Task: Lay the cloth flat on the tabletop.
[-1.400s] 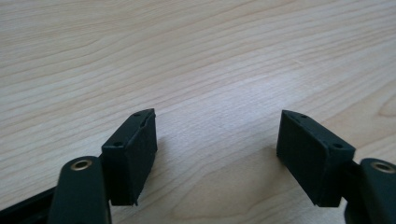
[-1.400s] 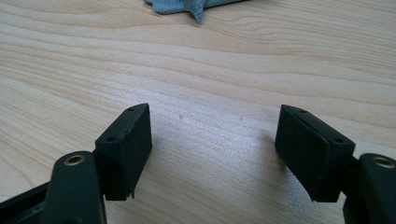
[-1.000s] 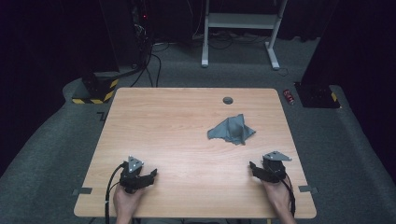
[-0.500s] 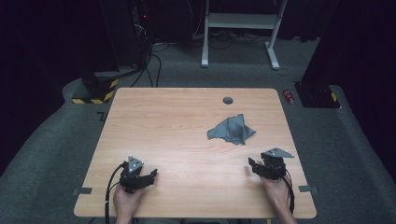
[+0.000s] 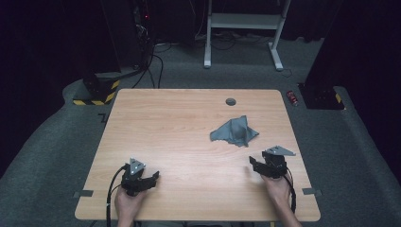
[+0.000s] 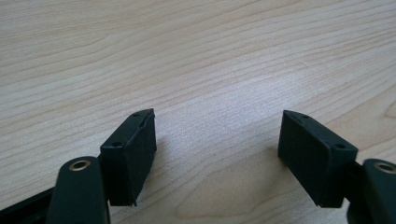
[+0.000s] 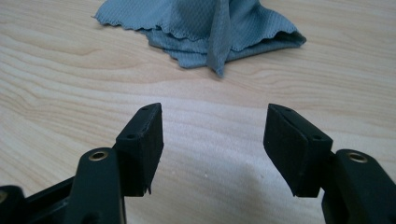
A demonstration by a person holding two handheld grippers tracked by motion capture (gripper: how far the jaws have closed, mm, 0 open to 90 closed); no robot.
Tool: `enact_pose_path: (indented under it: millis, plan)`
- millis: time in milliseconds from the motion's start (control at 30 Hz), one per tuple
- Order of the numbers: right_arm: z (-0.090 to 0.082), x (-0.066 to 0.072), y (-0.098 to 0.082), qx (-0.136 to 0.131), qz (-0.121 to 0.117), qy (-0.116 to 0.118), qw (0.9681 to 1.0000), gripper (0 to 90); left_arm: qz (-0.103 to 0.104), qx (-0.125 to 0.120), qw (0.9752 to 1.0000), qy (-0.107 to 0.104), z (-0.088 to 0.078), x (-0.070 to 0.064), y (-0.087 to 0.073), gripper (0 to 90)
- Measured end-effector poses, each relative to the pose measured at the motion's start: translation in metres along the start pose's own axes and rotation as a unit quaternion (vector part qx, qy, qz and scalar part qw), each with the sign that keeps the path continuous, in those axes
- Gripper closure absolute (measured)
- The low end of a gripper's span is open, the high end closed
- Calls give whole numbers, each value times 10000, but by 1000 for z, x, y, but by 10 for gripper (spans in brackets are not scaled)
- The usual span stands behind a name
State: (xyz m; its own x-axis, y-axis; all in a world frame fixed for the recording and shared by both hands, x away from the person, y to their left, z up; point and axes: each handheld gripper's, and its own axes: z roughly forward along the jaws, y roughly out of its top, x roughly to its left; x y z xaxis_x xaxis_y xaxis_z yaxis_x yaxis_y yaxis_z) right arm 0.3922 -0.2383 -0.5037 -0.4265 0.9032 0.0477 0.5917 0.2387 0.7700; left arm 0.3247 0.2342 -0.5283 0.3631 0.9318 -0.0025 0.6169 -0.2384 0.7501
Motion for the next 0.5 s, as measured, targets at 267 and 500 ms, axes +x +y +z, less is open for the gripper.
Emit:
enact_pose_path:
  millis: [267,500]
  plan:
    - [10,0,13,73,-16,4,10000,377,0,-1,10000,0,0,0,0,281]
    - [19,1,26,117,-17,120,9999,362,0,0,10000,-3,0,0,0,281]
